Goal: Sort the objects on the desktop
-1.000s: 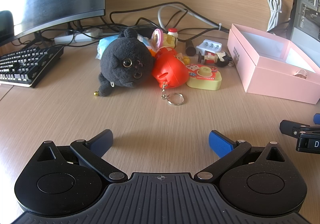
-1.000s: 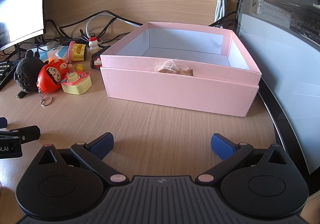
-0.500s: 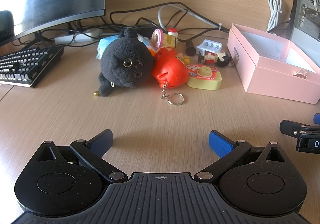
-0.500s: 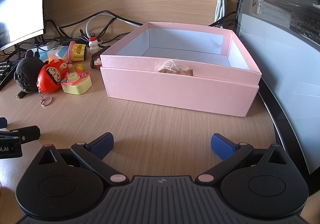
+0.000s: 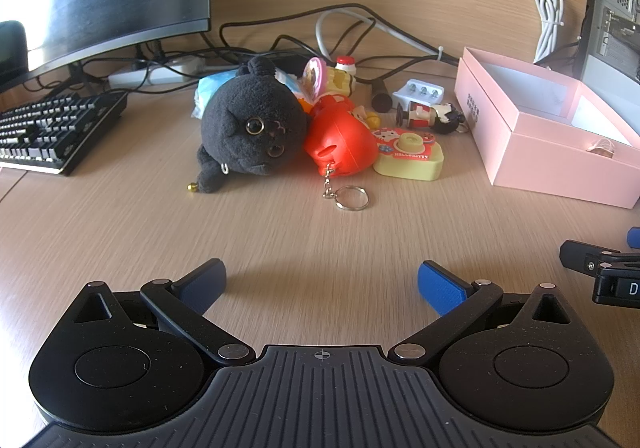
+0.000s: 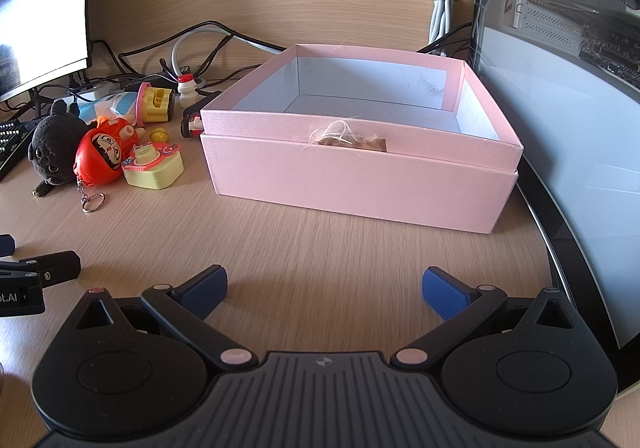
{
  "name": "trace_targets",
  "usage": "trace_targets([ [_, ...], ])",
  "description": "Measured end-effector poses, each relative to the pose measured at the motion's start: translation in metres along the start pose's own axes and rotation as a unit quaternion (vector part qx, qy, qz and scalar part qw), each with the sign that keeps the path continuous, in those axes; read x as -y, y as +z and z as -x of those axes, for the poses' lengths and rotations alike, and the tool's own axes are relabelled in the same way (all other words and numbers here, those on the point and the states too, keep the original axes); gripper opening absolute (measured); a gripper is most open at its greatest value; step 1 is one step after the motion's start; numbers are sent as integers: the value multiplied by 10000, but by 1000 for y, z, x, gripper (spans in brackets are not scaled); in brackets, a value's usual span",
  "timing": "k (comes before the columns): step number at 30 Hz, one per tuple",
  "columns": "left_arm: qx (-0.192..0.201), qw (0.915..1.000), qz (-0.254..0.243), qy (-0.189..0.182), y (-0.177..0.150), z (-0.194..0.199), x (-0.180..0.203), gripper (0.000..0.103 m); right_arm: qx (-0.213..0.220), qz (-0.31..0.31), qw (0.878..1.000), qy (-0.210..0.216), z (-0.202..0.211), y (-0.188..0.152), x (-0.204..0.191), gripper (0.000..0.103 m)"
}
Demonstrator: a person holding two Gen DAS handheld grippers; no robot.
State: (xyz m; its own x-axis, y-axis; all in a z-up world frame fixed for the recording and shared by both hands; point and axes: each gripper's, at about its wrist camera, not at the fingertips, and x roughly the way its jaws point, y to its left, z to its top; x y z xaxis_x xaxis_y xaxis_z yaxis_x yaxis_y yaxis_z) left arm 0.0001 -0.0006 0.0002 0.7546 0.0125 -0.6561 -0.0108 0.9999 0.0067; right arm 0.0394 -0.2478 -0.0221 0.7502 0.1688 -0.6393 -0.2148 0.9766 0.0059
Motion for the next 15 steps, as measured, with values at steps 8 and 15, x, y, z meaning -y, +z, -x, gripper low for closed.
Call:
trace_targets([
  [8,-25,10000,-20,-11,1,1,0,103,5,-89,9999,-87,-7,5,1,103],
  [15,-169,9997,-136,-107,5,-2,-3,103,-267,-15,9996,29,-8,10,3,103],
])
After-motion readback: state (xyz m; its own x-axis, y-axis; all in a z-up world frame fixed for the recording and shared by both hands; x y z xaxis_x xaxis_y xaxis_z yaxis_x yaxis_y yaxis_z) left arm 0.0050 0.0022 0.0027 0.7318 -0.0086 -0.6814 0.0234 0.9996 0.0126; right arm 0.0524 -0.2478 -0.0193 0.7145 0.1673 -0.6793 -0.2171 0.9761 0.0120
